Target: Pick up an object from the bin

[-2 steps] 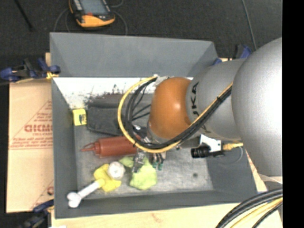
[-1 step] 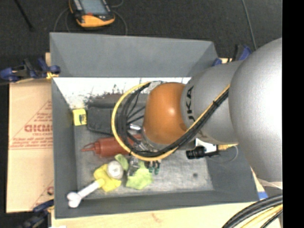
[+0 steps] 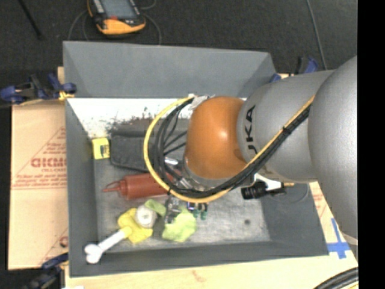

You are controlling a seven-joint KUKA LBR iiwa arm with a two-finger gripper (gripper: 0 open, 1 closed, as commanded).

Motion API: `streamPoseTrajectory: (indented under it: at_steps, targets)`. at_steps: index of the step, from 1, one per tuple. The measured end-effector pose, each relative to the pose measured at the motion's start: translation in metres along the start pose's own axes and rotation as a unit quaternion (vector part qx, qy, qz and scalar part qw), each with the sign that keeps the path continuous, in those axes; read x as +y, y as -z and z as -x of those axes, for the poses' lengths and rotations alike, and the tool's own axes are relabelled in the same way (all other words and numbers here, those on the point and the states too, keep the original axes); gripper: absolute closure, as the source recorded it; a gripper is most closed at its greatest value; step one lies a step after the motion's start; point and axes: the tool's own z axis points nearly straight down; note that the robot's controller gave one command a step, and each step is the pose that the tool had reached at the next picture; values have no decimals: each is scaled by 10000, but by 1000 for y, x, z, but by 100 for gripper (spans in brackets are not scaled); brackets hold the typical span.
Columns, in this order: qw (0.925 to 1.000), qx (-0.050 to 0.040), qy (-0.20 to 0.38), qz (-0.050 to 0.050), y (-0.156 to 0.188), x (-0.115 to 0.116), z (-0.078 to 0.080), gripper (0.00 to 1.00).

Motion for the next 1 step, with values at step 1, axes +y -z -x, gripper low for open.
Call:
streamPoseTrajectory:
  at_steps: [1]
  targets:
    - [10000,-67,-60,31,34,-2,11,100]
